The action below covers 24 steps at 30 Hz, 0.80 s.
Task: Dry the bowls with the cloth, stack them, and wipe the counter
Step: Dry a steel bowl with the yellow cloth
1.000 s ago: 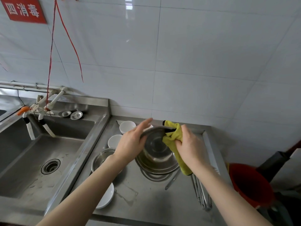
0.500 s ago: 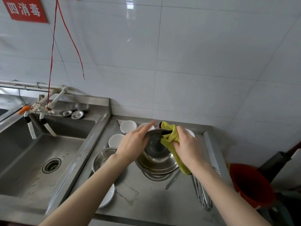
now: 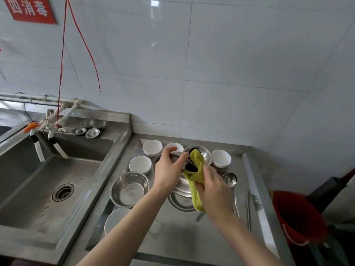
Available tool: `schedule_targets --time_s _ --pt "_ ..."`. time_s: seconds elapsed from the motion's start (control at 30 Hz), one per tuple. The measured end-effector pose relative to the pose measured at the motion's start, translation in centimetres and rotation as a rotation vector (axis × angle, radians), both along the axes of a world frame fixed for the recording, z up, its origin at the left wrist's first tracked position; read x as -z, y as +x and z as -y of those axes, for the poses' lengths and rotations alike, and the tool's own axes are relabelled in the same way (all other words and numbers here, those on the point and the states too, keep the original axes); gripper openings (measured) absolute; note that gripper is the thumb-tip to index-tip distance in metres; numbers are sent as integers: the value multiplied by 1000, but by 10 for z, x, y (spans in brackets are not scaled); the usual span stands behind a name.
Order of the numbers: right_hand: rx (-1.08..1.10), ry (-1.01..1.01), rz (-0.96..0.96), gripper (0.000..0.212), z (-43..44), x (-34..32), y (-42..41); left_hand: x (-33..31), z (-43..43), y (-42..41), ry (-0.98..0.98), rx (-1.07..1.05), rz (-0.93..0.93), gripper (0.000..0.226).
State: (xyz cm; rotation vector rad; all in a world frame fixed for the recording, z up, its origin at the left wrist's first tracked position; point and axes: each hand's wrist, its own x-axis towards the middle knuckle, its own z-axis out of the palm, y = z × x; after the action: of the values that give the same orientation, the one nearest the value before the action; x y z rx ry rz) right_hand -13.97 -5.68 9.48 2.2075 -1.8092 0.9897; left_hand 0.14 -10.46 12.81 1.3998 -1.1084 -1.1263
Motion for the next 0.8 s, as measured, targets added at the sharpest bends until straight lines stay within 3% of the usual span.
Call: schedule_targets --time_s 0.17,0.27,0.43,0.6,0.67,0.8 --pt "-122 112 42 45 -4 6 -9 2 0 2 20 40 -151 49" --pt "-151 205 176 45 -6 9 -19 0 -1 7 3 104 -256 54" --pt "-72 296 417 47 -3 7 -37 3 8 28 -79 97 -118 62" --pt "13 230 536 52 8 -3 -44 8 13 49 -64 2 -107 48" --pt "-26 222 569 55 9 -9 -36 14 12 50 -74 -42 -84 45" --pt "-308 286 478 54 -2 -13 -5 14 3 39 -105 -39 -130 40"
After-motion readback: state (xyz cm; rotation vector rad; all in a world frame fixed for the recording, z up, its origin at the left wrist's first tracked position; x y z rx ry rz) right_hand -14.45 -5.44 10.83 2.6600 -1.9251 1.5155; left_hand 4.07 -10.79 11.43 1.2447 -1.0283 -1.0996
